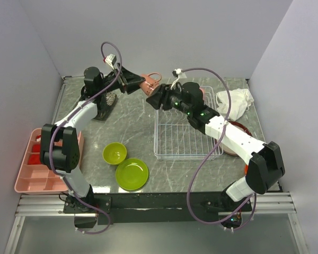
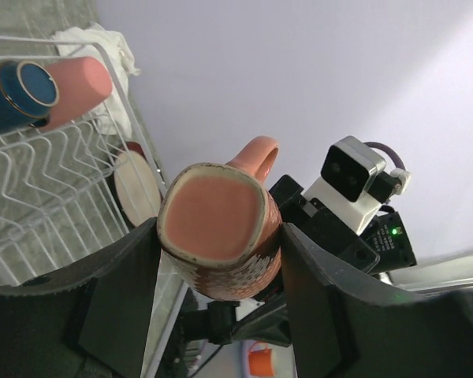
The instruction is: Load the mixed dishes into the dish rack
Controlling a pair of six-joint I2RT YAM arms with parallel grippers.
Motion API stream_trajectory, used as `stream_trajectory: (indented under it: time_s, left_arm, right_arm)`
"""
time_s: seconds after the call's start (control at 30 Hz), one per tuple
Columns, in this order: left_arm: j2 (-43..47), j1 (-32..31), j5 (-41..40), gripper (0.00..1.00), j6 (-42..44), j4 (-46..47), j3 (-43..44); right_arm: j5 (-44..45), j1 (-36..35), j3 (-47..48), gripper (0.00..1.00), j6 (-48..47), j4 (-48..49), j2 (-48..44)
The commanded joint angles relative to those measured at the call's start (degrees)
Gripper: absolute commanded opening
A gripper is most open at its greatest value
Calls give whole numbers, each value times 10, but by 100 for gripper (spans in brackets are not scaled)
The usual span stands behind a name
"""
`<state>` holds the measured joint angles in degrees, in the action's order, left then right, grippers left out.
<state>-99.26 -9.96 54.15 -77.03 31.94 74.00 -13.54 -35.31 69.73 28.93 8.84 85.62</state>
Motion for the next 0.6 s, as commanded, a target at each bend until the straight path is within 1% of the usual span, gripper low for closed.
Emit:
stream_trajectory:
  time_s: [0.0, 0.1, 0.17, 0.2, 0.23, 0.27, 0.3, 0.33, 0.37, 0.4, 0.43, 0.47, 0.57]
  left_arm:
    - [4, 0, 0, 20, 93, -7, 54]
    - [-14, 0, -2, 18, 137, -29, 67]
    - [-24, 0, -4, 17, 185, -71, 91]
    - [-36, 1, -5, 17, 204, -92, 105]
    - [-44, 0, -8, 17, 243, -115, 119]
    - [-51, -1, -13, 17, 262, -155, 148]
    - [-65, -1, -16, 16, 282, -172, 163]
    - [-70, -2, -21, 16, 331, -194, 177]
    - [-75, -8, -29, 16, 357, -243, 206]
    - [-85, -11, -45, 16, 381, -261, 219]
    - [-89, -16, -51, 15, 424, -283, 231]
    - [-94, -23, -61, 15, 444, -300, 254]
    - [-107, -43, -95, 15, 514, -348, 285]
  right_arm:
    - [-57, 19, 8, 64, -41, -79, -42]
    - [-92, 31, -15, 68, -73, -109, -78]
    - [-95, 37, -42, 71, -93, -128, -113]
    - [-93, 37, -52, 72, -110, -134, -127]
    - [-91, 40, -70, 72, -119, -141, -151]
    - [-87, 45, -79, 73, -127, -156, -164]
    - [-79, 52, -87, 73, -136, -164, -175]
    - [-77, 58, -101, 74, -141, -171, -195]
    - [-76, 64, -107, 74, -146, -188, -204]
    - [-74, 80, -112, 74, -154, -196, -213]
    - [-67, 88, -120, 75, -157, -203, -228]
    - [-66, 96, -124, 75, -163, -212, -236]
    - [-49, 122, -138, 75, -183, -220, -263]
